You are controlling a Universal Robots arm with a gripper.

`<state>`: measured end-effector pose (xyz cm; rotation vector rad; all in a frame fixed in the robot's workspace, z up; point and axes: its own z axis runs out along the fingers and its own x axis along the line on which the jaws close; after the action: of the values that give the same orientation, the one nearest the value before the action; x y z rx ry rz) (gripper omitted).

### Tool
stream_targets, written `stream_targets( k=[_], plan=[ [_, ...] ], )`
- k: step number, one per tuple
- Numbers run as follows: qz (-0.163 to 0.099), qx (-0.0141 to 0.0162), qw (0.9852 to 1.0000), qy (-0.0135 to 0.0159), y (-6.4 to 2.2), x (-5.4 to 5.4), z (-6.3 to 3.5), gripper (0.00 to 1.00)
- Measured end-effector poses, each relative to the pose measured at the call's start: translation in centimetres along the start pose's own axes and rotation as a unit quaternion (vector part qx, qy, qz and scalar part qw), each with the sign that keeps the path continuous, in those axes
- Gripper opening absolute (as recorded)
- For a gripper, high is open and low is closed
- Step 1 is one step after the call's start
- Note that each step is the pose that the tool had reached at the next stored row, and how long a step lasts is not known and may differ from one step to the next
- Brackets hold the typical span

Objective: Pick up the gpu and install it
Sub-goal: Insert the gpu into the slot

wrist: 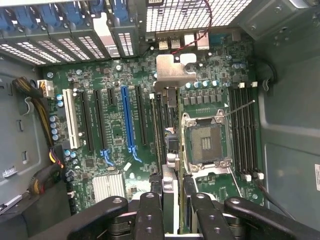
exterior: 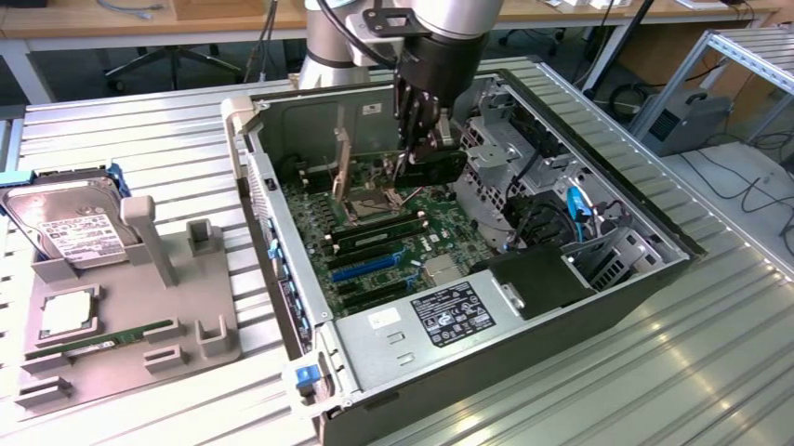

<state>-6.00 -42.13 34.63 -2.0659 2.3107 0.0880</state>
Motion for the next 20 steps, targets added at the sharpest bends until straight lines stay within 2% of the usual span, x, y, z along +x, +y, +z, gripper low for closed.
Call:
stream_targets(
  k=[20],
  plan=[
    [0.000,0.0000,1.0000,0.0000,0.20,0.21,0.22,0.27]
  ],
)
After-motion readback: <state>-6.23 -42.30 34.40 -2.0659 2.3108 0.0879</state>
